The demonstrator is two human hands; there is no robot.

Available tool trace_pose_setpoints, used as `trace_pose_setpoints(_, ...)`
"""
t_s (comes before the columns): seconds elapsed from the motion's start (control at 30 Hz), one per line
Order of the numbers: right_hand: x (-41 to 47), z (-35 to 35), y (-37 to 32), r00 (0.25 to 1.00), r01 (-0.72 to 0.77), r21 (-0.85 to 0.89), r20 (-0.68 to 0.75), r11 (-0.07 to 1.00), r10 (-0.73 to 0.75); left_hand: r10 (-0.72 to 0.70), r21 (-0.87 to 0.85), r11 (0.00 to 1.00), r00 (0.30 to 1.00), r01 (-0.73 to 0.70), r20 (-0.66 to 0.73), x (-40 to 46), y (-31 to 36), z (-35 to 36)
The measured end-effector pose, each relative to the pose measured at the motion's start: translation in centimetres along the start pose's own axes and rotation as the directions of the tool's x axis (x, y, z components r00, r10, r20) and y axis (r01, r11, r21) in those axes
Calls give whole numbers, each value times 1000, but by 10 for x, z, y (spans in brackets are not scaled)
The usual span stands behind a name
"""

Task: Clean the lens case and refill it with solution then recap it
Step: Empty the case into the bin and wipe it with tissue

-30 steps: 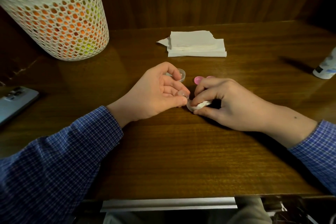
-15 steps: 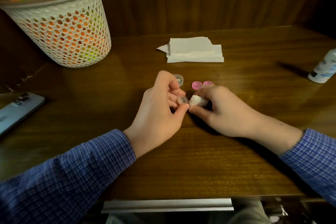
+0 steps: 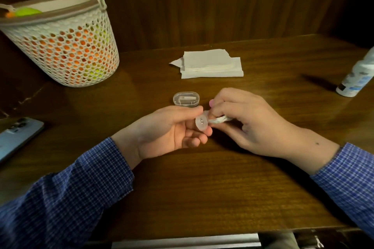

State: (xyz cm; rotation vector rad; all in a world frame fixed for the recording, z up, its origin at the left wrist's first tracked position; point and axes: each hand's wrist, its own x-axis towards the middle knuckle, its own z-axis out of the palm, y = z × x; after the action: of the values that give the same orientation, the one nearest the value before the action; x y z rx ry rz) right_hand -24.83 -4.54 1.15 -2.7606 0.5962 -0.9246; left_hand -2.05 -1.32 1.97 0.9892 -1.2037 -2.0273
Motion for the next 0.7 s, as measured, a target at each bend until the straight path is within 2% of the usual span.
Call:
trace_pose_setpoints(0.1, -1, 1, 2, 1000, -1, 17, 6, 1000, 1, 20, 10, 1000, 999, -20, 36, 1, -2, -4)
trace_pose_setpoints(0.2, -2, 5, 0, 995, -95, 142, 3, 985, 96, 102, 54, 993, 995, -101, -16, 3, -6, -4)
trace_pose_setpoints(0.27, -1, 6, -2, 981, -191, 260, 7, 947, 196, 215, 189, 962, 973, -195, -90, 3, -11, -4)
trace_pose_setpoints(0.33, 1, 5, -3, 945, -321, 354, 50, 878, 324, 358, 331, 897, 922, -294, -150, 4, -14, 0)
trace_pose_setpoints(0.43, 4, 4, -5, 869, -475, 536, 161, 697, 468, 560, 541, 745, 807, -391, -187, 6, -17, 6)
trace_pose_setpoints(0.53, 7, 5, -8, 790, -549, 701, 257, 454, 557, 655, 690, 621, 730, -372, -195, 6, -20, 7)
trace_pose_setpoints(0.63, 9, 4, -7, 727, -592, 772, 388, 230, 567, 689, 739, 578, 691, -345, -216, 5, -21, 10)
trace_pose_setpoints(0.7, 11, 2, -4, 693, -589, 807, 475, 47, 542, 663, 706, 623, 707, -337, -248, 6, -19, 12)
